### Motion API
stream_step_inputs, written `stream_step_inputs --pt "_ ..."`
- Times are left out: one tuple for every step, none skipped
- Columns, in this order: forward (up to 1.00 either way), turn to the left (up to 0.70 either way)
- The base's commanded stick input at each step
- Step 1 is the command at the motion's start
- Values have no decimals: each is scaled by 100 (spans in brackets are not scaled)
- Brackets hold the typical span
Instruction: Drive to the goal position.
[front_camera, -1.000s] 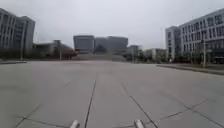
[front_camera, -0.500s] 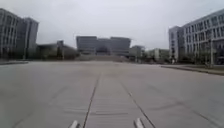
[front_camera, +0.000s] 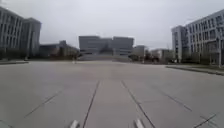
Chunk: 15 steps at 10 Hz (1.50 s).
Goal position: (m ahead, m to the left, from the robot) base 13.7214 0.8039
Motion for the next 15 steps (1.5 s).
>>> stream_step_inputs --pt "100 0" --pt "100 0" --pt "100 0" --pt "100 0" --pt "100 0" --pt "100 0" --pt "100 0" --pt "100 0" --pt "100 0" --pt "100 0" --pt "100 0" --pt "100 0" --pt "100 0" --pt "100 0" --pt "100 0"
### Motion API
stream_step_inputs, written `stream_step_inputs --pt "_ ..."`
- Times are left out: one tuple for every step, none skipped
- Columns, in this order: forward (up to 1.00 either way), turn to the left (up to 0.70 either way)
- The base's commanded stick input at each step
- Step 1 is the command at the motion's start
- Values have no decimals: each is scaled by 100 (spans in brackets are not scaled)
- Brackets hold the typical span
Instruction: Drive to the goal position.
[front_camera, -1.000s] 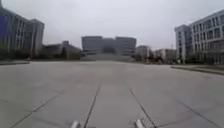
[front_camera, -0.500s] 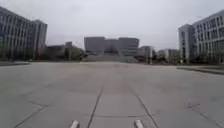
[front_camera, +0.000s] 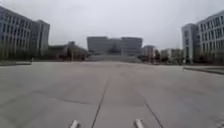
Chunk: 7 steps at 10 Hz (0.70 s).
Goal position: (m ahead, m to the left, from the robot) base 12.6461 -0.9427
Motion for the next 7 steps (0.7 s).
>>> stream_step_inputs --pt "100 0" --pt "100 0" --pt "100 0" --pt "100 0" --pt "100 0" --pt "100 0" --pt "100 0"
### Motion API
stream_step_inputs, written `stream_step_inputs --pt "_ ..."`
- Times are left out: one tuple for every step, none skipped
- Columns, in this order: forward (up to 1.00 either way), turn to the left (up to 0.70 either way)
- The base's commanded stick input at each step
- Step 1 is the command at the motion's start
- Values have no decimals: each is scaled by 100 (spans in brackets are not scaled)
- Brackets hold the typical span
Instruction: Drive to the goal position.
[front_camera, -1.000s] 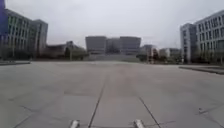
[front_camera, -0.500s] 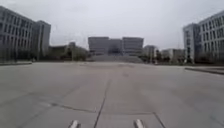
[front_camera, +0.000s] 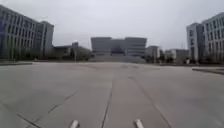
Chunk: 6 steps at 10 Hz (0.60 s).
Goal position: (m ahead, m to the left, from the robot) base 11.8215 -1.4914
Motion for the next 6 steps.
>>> stream_step_inputs --pt "100 0" --pt "100 0" --pt "100 0" --pt "100 0" --pt "100 0" --pt "100 0"
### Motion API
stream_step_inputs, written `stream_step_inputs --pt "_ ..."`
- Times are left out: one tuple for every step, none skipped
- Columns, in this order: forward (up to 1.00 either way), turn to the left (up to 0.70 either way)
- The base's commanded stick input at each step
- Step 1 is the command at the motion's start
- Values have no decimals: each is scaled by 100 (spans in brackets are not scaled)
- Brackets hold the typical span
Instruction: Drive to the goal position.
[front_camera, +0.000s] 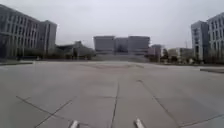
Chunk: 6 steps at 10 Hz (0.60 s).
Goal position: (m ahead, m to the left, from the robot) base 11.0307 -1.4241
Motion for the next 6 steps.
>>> stream_step_inputs --pt "100 0" --pt "100 -26" --pt "100 -40" --pt "100 -29" --pt "100 0" --pt "100 -12"
